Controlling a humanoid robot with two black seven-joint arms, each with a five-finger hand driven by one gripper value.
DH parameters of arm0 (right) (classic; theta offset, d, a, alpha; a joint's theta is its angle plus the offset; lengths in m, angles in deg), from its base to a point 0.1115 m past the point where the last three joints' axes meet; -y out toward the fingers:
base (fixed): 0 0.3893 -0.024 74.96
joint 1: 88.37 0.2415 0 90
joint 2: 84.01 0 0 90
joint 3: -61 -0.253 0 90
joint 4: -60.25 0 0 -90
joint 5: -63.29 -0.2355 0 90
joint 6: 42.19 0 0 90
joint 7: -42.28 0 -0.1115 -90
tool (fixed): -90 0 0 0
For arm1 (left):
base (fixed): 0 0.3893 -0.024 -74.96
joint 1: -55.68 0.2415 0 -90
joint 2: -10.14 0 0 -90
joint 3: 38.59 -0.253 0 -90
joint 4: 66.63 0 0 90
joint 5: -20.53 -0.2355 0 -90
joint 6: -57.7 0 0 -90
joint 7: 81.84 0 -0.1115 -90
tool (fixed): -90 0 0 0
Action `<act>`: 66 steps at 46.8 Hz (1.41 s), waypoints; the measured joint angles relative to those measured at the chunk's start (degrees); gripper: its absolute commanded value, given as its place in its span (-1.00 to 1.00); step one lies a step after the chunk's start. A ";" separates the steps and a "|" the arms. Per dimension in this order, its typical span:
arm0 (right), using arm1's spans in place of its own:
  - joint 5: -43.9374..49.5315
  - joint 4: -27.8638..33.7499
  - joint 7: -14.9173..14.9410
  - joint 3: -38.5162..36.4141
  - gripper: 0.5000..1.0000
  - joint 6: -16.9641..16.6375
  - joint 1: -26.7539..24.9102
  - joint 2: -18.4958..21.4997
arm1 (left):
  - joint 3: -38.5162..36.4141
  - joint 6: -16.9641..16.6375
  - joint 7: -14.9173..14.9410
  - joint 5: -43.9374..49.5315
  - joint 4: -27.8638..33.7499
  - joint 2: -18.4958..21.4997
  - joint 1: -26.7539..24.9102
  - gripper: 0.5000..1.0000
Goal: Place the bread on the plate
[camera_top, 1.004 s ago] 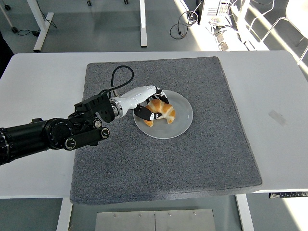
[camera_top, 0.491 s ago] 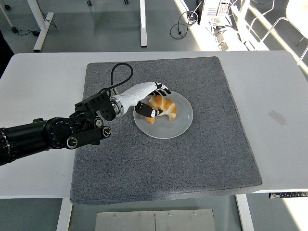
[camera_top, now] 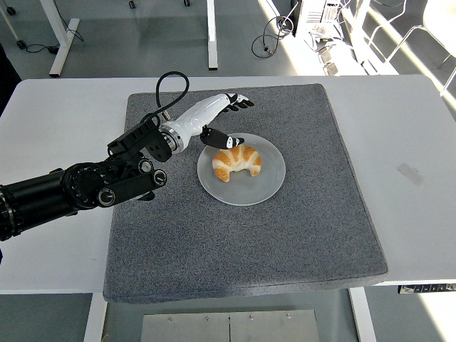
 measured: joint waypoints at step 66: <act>0.00 0.00 0.00 0.00 1.00 -0.01 0.00 0.00 | 26.74 -7.72 -13.11 40.03 -9.49 0.95 5.72 -0.14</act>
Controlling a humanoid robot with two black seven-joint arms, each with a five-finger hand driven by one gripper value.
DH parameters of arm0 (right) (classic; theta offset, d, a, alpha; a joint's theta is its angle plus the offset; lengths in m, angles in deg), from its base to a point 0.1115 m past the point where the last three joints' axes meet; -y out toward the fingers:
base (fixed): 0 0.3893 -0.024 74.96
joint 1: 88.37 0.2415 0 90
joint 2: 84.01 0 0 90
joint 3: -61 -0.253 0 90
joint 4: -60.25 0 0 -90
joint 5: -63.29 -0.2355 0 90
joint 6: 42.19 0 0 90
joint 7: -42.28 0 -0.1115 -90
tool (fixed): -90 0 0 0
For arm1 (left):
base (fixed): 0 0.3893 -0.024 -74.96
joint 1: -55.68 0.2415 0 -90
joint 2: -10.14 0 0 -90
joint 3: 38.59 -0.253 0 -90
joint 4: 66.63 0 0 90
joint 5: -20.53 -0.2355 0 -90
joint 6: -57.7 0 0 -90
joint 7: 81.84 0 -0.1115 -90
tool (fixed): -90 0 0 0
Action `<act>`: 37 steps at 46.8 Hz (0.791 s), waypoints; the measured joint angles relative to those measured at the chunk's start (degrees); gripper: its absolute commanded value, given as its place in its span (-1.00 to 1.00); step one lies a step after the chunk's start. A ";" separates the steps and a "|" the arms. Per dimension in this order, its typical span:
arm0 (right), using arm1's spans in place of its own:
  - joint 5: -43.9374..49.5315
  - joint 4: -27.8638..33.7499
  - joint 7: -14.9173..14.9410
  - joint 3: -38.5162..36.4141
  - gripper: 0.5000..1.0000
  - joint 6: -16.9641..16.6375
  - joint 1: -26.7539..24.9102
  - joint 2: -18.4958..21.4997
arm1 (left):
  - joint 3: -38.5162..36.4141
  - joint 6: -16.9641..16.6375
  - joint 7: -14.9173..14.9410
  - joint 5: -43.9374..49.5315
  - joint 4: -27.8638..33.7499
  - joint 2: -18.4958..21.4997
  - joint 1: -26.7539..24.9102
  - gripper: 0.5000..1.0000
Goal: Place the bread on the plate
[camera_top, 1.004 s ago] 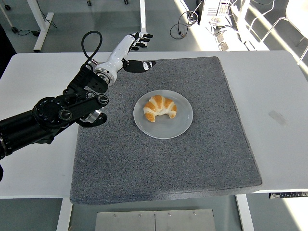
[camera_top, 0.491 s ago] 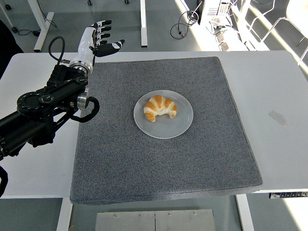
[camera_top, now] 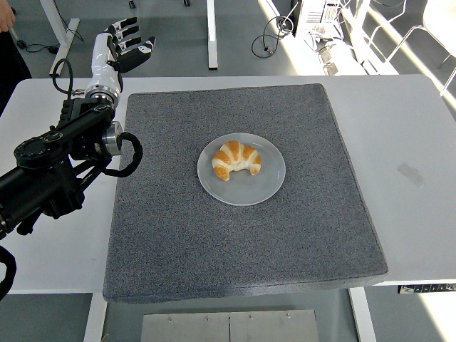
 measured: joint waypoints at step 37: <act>0.00 -0.14 0.00 -0.33 1.00 -0.17 0.26 0.00 | 6.62 25.81 -7.80 13.31 -16.88 -3.91 3.64 -0.33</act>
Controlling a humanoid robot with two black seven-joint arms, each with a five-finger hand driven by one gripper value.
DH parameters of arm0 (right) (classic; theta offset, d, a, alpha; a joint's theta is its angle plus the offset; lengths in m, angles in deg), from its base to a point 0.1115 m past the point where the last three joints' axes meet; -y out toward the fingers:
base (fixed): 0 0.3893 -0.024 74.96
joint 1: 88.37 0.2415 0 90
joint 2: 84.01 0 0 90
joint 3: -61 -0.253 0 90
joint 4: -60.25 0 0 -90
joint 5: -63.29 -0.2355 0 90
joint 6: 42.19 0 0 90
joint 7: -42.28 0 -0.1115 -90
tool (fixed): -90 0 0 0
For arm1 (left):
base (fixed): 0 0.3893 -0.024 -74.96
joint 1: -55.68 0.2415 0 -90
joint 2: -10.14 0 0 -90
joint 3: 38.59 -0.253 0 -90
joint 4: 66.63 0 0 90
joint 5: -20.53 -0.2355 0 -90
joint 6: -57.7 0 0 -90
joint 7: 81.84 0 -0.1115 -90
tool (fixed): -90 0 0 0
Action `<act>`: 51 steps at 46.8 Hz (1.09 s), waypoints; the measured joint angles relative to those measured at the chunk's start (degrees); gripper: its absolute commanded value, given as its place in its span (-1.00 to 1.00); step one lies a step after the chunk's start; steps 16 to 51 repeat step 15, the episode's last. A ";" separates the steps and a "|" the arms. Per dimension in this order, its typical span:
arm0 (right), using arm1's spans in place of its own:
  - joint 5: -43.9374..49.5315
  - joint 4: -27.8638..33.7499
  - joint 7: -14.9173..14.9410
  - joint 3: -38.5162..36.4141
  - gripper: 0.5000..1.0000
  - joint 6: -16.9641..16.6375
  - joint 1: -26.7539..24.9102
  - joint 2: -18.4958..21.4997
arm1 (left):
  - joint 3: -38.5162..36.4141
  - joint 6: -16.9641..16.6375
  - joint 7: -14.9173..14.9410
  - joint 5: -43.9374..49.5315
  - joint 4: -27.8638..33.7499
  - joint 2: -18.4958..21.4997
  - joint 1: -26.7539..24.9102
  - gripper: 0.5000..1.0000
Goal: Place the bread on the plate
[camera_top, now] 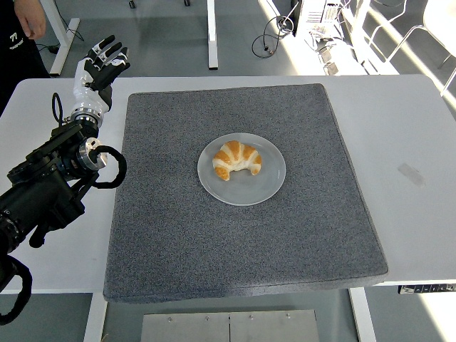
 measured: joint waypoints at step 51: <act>0.00 -0.07 0.00 0.21 1.00 -0.10 0.44 0.00 | 7.15 6.41 -0.03 2.57 -0.08 0.03 2.50 0.21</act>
